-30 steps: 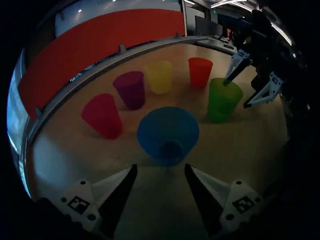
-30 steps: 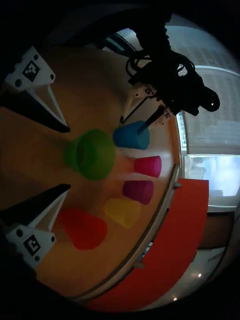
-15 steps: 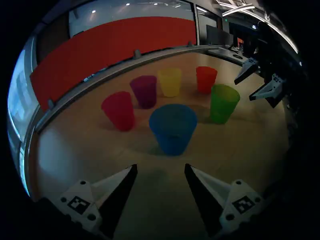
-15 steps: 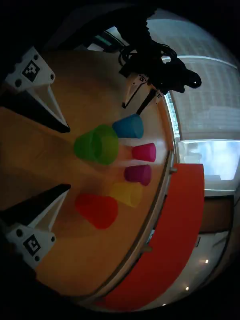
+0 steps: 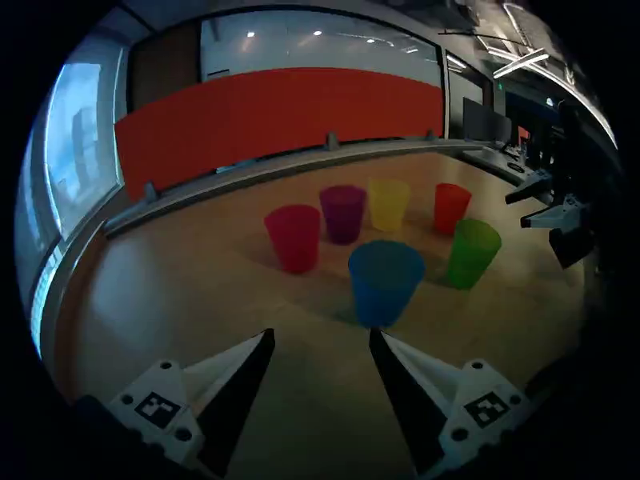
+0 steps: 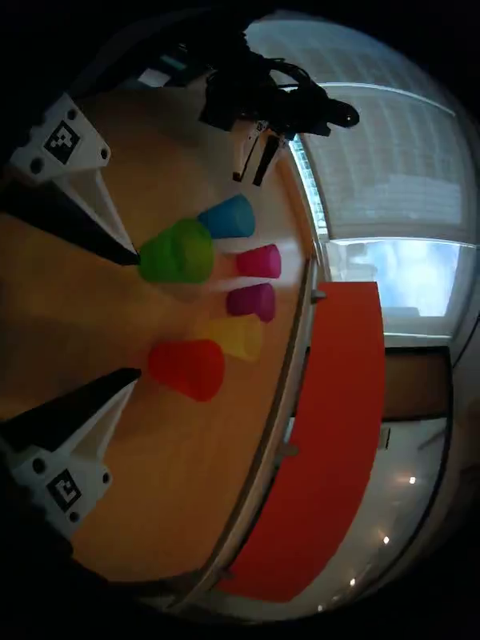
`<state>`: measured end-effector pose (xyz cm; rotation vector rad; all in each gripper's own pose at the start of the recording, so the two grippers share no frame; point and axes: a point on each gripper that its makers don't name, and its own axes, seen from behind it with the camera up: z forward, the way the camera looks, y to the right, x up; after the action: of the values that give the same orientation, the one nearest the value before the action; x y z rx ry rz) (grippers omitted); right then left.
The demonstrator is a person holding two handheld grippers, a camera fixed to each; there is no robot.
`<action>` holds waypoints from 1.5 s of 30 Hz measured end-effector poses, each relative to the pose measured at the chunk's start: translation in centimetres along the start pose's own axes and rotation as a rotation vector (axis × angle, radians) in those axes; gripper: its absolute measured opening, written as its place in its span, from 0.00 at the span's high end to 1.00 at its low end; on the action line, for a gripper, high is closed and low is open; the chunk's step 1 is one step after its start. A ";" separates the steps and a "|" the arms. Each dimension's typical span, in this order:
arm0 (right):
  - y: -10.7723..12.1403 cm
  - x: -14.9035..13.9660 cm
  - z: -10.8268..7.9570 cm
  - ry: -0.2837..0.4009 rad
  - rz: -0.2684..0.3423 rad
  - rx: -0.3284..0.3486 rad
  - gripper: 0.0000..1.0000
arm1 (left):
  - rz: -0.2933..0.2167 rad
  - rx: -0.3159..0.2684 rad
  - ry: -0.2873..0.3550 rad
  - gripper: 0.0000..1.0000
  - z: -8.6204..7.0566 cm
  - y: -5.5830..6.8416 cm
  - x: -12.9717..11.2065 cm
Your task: Pour water
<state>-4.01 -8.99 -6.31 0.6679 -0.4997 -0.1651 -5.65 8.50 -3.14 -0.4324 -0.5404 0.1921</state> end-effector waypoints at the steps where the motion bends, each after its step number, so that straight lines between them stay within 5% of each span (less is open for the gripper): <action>1: 0.1 0.3 -0.1 0.014 0.007 -0.011 0.01 | -0.006 0.007 0.013 0.13 -0.2 -0.1 0.1; 18: 4.6 6.0 -2.0 0.263 0.068 -0.336 0.01 | -0.209 0.159 0.271 0.13 -3.0 -3.0 4.7; 33: 8.4 9.1 -5.9 0.475 0.170 -0.612 0.01 | -0.243 0.289 0.434 0.13 -5.1 -5.7 9.2; 45: 8.3 9.8 -6.4 0.504 0.188 -0.636 0.01 | -0.237 0.385 0.484 0.13 -6.3 -8.0 10.0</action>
<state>7.57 -1.95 -1.54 0.0245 -0.0071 0.0289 6.70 2.04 0.11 -0.0291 -0.0691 -0.0405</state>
